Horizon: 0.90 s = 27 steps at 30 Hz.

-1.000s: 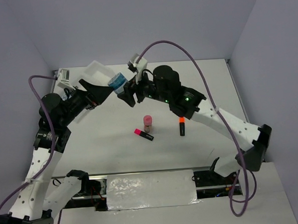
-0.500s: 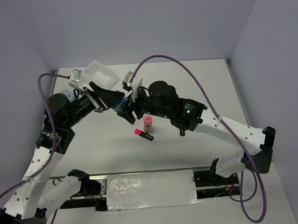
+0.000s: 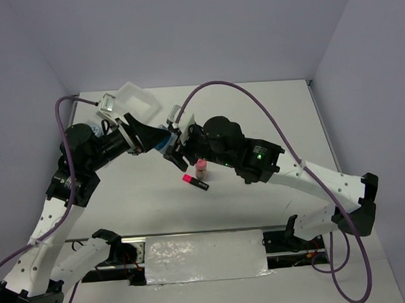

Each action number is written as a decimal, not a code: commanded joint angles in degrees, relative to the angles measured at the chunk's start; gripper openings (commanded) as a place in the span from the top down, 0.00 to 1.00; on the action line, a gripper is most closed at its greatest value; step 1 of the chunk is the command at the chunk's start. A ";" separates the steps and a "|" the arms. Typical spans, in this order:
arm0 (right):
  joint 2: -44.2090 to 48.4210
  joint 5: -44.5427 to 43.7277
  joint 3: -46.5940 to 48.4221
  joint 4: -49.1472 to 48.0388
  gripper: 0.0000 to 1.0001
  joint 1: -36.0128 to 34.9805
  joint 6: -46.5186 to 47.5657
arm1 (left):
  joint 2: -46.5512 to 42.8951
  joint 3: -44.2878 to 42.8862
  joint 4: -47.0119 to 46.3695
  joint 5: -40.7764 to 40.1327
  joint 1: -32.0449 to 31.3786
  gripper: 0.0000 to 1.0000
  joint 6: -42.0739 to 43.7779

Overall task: Sort the stationery into containers
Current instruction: Place the stationery in the storage box.

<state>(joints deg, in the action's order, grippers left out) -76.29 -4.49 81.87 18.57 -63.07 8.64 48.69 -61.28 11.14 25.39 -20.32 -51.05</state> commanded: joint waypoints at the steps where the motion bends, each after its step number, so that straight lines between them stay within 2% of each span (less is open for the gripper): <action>1: 3.34 -3.07 -0.82 -4.59 0.87 -0.04 2.51 | -1.93 -2.79 0.37 3.53 -0.25 0.13 1.91; 4: 3.87 -3.15 -1.36 -5.38 0.87 0.05 3.04 | -1.75 -3.41 1.96 4.32 -0.25 0.14 2.79; 7: 3.78 -2.11 -1.27 -4.68 0.87 -0.04 3.92 | -1.67 -3.67 2.66 4.50 -0.25 0.26 3.76; 8: 3.96 -1.32 -1.53 -4.59 0.87 -0.04 4.79 | -1.58 -3.76 2.92 4.41 -0.25 0.43 4.02; 9: 4.04 -0.09 -1.88 -4.94 0.87 -0.04 5.15 | -1.05 -3.85 3.19 4.50 -0.25 0.53 4.11; 10: 4.48 0.36 -2.67 -5.03 0.87 0.05 5.50 | -0.70 -4.11 3.71 4.58 -0.16 0.67 4.72; 12: 5.01 2.45 -3.46 -5.91 0.87 -0.12 6.38 | 0.61 -4.82 5.03 5.20 -0.25 0.79 5.17; 13: 5.45 3.08 -4.16 -6.17 0.86 -0.04 6.38 | 0.97 -4.90 5.12 5.29 -0.25 0.95 5.25; 14: 5.54 3.52 -4.43 -6.44 0.82 -0.04 6.04 | 1.23 -4.99 5.04 5.03 -0.25 1.00 5.43; 15: 5.71 3.61 -4.61 -6.61 0.74 -0.04 5.77 | 1.32 -5.43 5.82 4.68 -0.25 1.00 5.78; 16: 5.80 2.92 -4.96 -6.79 0.44 -0.04 5.42 | 1.41 -5.78 6.44 2.84 -0.25 1.00 6.83; 17: 5.89 2.04 -5.22 -7.23 0.19 0.05 4.29 | 1.41 -7.09 7.49 1.00 -0.25 1.00 7.71; 18: 6.41 0.46 -6.09 -7.58 0.01 0.14 3.84 | 1.50 -8.06 11.59 -1.72 -0.25 1.00 9.98; 19: 6.68 -0.51 -6.54 -7.58 0.00 0.31 3.40 | 1.50 -9.03 13.98 -8.79 -0.25 1.00 11.13; 21: 8.43 -3.23 -8.81 -7.14 0.00 1.19 2.08 | 2.37 -11.67 20.64 -17.08 -0.25 1.00 13.77; 22: 9.48 -3.85 -10.22 -8.10 0.00 1.54 1.38 | 2.64 -12.20 21.90 -24.52 -0.25 1.00 14.22; 27: 19.05 -6.40 -21.28 -11.97 0.00 2.86 -0.20 | 5.71 -10.97 23.76 -42.06 -0.16 1.00 15.45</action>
<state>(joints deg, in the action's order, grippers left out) -63.05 -7.79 64.51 12.01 -61.06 10.26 52.60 -71.16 33.87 -1.13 -20.67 -38.35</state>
